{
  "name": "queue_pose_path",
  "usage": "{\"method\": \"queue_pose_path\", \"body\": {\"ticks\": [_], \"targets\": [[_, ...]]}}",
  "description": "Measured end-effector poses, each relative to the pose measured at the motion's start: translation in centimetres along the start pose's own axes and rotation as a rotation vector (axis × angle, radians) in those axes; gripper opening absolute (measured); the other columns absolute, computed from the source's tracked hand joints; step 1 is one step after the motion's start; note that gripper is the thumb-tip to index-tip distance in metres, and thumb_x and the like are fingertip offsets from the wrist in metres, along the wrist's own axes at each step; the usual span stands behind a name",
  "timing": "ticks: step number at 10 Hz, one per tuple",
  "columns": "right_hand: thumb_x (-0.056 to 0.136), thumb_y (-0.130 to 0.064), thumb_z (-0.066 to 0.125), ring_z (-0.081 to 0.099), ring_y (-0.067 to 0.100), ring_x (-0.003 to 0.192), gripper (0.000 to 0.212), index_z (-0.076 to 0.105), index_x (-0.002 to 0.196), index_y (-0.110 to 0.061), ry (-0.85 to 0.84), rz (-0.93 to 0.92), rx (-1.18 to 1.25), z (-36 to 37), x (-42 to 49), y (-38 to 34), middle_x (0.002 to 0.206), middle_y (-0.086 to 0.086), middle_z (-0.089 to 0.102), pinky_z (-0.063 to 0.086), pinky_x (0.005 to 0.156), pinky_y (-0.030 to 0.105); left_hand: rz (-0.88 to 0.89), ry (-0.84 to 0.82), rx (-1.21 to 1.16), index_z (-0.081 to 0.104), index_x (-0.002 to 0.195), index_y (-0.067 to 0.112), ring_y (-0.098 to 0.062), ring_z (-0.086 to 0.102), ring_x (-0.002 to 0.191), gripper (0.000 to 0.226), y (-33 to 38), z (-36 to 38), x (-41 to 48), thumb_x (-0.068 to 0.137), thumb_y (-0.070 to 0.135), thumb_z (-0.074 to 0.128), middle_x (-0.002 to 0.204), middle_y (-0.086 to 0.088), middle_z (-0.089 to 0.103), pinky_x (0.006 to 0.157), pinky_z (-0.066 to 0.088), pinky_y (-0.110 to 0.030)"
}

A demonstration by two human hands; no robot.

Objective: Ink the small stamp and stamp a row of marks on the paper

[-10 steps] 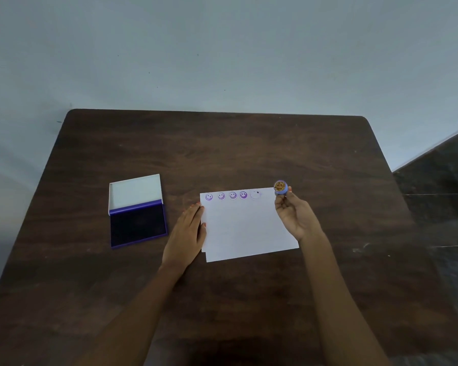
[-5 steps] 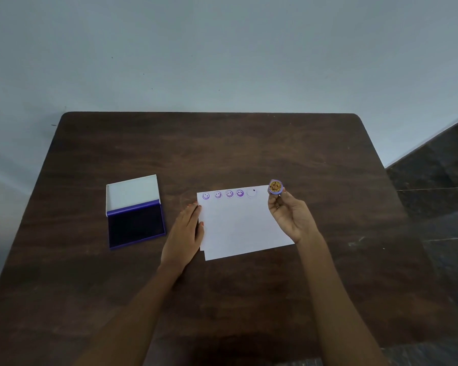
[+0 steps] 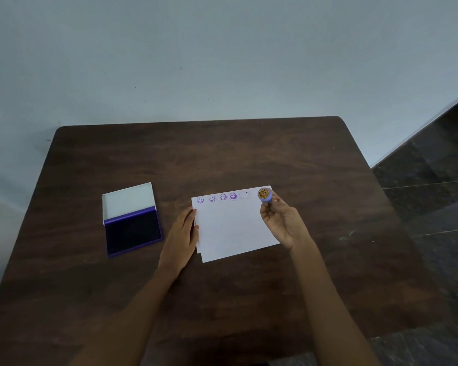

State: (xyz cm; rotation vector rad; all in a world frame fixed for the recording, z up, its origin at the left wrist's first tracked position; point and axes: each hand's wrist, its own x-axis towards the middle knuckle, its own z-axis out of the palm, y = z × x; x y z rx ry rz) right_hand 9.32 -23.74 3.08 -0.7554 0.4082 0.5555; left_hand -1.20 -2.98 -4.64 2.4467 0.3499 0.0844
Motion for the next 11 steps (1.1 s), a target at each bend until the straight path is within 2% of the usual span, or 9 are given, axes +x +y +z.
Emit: {"method": "queue_pose_path", "body": {"ticks": [2, 3, 4, 5, 7, 8, 9, 10, 11], "targets": [[0.085, -0.002, 0.054, 0.061, 0.016, 0.080, 0.009, 0.056, 0.085, -0.012, 0.082, -0.005, -0.256, 0.7, -0.3, 2.9, 0.093, 0.010, 0.063, 0.057, 0.065, 0.018, 0.015, 0.079, -0.105, 0.036, 0.136, 0.015, -0.014, 0.027, 0.135, 0.043, 0.6, -2.0, -0.8, 0.093, 0.015, 0.045, 0.148, -0.005, 0.032, 0.108, 0.022, -0.028], [0.079, -0.008, 0.065, 0.062, 0.024, 0.093, 0.014, 0.054, 0.080, -0.016, 0.082, -0.021, -0.627, 2.0, -0.6, 6.4, 0.096, 0.011, 0.061, 0.054, 0.085, 0.030, 0.025, 0.173, -0.170, 0.038, 0.134, 0.019, -0.003, 0.026, 0.128, 0.044, 0.5, -4.4, -1.5, 0.091, 0.013, 0.049, 0.145, -0.003, 0.037, 0.105, 0.023, -0.026], [0.078, -0.014, 0.067, 0.057, 0.016, 0.082, 0.016, 0.052, 0.078, -0.017, 0.067, -0.162, -1.023, 3.7, -0.8, 10.4, 0.082, 0.000, 0.057, 0.045, 0.066, 0.008, -0.030, 0.314, -0.260, 0.042, 0.129, 0.015, -0.006, 0.035, 0.125, 0.044, -0.2, -7.7, -2.5, 0.088, 0.004, 0.052, 0.138, -0.006, 0.045, 0.104, 0.027, -0.024], [0.078, -0.014, 0.066, 0.051, 0.009, 0.071, 0.015, 0.051, 0.076, -0.014, 0.052, -0.280, -1.162, 5.0, -0.7, 13.9, 0.079, 0.001, 0.057, 0.040, 0.057, 0.005, 0.017, 0.495, -0.237, 0.049, 0.120, 0.006, -0.014, 0.042, 0.121, 0.036, -1.7, -11.0, -3.8, 0.086, -0.005, 0.050, 0.127, -0.013, 0.052, 0.103, 0.027, -0.011], [0.081, -0.004, 0.061, 0.055, 0.015, 0.074, 0.008, 0.055, 0.077, -0.008, 0.093, -0.371, -1.302, 6.1, -0.6, 17.4, 0.089, 0.018, 0.066, 0.042, 0.062, 0.012, -0.072, 0.660, -0.249, 0.052, 0.119, 0.011, -0.016, 0.046, 0.116, 0.032, -4.3, -14.9, -6.7, 0.089, 0.002, 0.049, 0.122, -0.010, 0.053, 0.098, 0.036, -0.030], [0.083, -0.007, 0.059, 0.057, 0.023, 0.084, 0.003, 0.058, 0.084, -0.005, 0.107, -0.456, -1.462, 5.8, -0.8, 18.4, 0.091, 0.015, 0.066, 0.045, 0.070, 0.027, -0.108, 0.668, -0.251, 0.052, 0.118, 0.014, -0.019, 0.048, 0.115, 0.034, -4.7, -15.5, -7.9, 0.088, 0.000, 0.050, 0.122, -0.010, 0.054, 0.096, 0.039, -0.031], [0.083, -0.012, 0.060, 0.056, 0.021, 0.084, 0.006, 0.059, 0.084, -0.006, 0.100, -0.521, -1.587, 5.7, -0.8, 18.4, 0.092, 0.012, 0.066, 0.042, 0.069, 0.025, -0.125, 0.692, -0.298, 0.054, 0.116, 0.014, -0.021, 0.051, 0.113, 0.033, -4.2, -16.4, -8.1, 0.087, -0.002, 0.050, 0.119, -0.010, 0.055, 0.094, 0.042, -0.027], [0.081, -0.017, 0.064, 0.055, 0.017, 0.086, 0.011, 0.059, 0.086, -0.009, 0.050, -0.423, -1.622, 5.4, -0.9, 18.3, 0.097, 0.009, 0.064, 0.042, 0.071, 0.021, -0.076, 0.739, -0.404, 0.055, 0.110, 0.024, -0.014, 0.054, 0.108, 0.034, -2.0, -18.3, -8.5, 0.088, -0.002, 0.048, 0.114, -0.003, 0.057, 0.091, 0.042, -0.013], [0.078, -0.018, 0.067, 0.053, 0.013, 0.079, 0.013, 0.058, 0.083, -0.010, -0.016, -0.323, -1.575, 5.3, -1.0, 17.1, 0.095, 0.009, 0.063, 0.041, 0.066, 0.015, -0.017, 0.865, -0.526, 0.057, 0.101, 0.034, -0.001, 0.057, 0.100, 0.031, 0.6, -21.9, -8.1, 0.091, 0.006, 0.048, 0.103, 0.011, 0.063, 0.088, 0.045, -0.012]]}}
